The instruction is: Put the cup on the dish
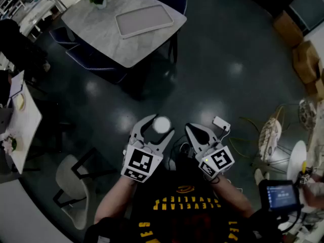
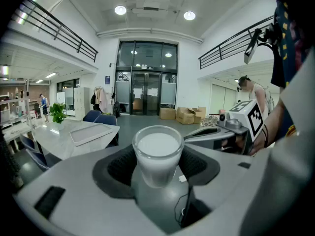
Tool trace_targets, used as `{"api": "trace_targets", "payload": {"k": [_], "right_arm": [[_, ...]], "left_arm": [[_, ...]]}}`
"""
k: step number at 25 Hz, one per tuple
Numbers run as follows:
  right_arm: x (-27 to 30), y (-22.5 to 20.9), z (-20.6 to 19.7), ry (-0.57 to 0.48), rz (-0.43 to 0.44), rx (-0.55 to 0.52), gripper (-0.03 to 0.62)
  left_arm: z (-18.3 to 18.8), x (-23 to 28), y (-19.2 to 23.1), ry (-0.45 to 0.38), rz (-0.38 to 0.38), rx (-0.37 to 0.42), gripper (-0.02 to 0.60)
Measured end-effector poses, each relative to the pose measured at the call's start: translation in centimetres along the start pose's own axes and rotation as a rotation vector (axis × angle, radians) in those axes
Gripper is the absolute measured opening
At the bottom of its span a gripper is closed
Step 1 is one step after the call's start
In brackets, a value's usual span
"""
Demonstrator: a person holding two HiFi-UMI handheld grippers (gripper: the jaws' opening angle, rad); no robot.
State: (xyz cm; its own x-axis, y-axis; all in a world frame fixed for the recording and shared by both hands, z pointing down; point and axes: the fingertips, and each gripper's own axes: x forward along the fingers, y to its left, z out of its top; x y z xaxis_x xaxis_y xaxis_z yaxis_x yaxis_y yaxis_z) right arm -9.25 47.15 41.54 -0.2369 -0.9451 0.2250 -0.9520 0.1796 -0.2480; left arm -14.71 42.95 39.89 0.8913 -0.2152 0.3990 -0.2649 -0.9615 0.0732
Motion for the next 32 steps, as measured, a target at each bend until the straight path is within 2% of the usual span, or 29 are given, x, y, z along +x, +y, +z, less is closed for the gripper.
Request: {"api": "trace_targets", "payload": {"k": [3, 6, 7, 10, 12, 15, 21, 27, 32], "right_arm": [[1.4, 1.8, 0.1, -0.030, -0.004, -0.021, 0.003], [1.7, 5.1, -0.7, -0.005, 0.022, -0.135, 0.011], [1.8, 5.9, -1.0, 0.010, 0.028, -0.172, 0.079], [2.5, 6.6, -1.4, 0.044, 0.042, -0.222, 0.213], [3.2, 5.7, -0.9, 0.038, 0.059, -0.232, 0.260], [3.5, 3.4, 0.7, 0.000, 0.074, -0.242, 0.268], [1.1, 4.8, 0.8, -0.039, 0.060, -0.255, 0.267], [-3.4, 2.7, 2.7, -0.075, 0.085, -0.226, 0.262], [-6.5, 1.3, 3.7, -0.118, 0.128, -0.200, 0.258]], "left_arm": [[-0.8, -0.7, 2.2, 0.002, -0.011, -0.007, 0.264], [-1.2, -2.0, 2.7, 0.008, -0.031, 0.018, 0.264], [-0.9, -2.2, 2.5, 0.008, -0.043, 0.030, 0.264], [0.7, -2.0, 1.9, 0.004, -0.078, 0.041, 0.264], [1.9, -0.7, 1.3, 0.015, -0.087, 0.029, 0.264], [3.3, 1.9, 0.0, 0.062, -0.082, 0.034, 0.264], [1.4, 1.1, -5.1, 0.150, -0.067, 0.054, 0.264], [4.6, 2.6, -10.1, 0.126, -0.038, 0.080, 0.264], [6.8, 3.6, -13.1, 0.052, -0.006, 0.072, 0.264]]}}
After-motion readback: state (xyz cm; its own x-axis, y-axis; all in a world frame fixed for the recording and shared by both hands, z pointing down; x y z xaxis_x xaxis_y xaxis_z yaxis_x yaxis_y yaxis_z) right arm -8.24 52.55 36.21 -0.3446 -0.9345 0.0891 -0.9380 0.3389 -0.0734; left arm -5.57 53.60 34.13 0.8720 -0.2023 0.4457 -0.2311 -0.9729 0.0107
